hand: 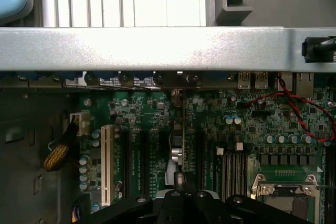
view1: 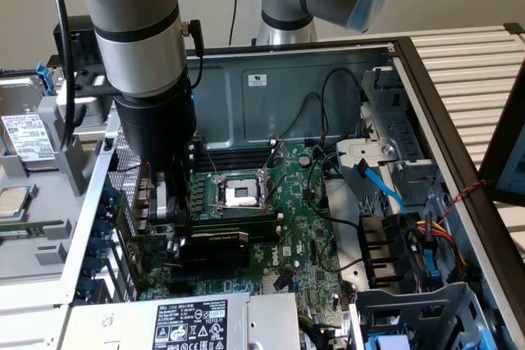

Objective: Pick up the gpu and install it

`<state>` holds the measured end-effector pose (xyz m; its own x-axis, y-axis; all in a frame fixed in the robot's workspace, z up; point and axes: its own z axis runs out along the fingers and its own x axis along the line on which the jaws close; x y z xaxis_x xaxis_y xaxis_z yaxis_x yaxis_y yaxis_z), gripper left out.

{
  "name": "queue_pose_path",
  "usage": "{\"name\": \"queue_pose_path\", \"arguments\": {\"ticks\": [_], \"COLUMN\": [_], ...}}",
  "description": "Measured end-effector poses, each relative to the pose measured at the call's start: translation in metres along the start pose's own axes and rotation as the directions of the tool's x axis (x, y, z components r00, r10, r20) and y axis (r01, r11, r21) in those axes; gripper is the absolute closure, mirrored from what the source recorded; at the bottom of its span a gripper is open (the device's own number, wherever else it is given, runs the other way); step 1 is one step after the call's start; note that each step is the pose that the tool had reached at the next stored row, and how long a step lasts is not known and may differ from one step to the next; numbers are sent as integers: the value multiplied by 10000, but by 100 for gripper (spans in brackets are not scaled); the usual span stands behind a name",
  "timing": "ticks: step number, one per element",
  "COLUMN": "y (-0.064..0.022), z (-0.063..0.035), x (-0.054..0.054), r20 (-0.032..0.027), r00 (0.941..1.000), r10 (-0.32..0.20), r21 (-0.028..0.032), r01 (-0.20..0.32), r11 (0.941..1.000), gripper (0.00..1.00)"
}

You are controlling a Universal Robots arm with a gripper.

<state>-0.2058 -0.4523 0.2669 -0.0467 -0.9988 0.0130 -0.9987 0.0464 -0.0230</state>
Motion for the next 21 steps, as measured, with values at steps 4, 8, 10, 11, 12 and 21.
{"name": "queue_pose_path", "arguments": {"ticks": [4,8,10,11,12,21], "y": [0,0,-1,-2,-3,-22], "z": [0,-14,-55,-87,-127,-403], "x": [0,-1,0,1,1,4], "r20": [2,8,2,3,1,3], "r00": [10000,10000,10000,10000,10000,10000], "r10": [4,6,6,5,5,8], "r21": [1,1,2,2,0,2], "r01": [-4,-6,-6,-5,-5,-8], "r11": [10000,10000,10000,10000,10000,10000], "gripper": [89,89,89,89,89,89]}}
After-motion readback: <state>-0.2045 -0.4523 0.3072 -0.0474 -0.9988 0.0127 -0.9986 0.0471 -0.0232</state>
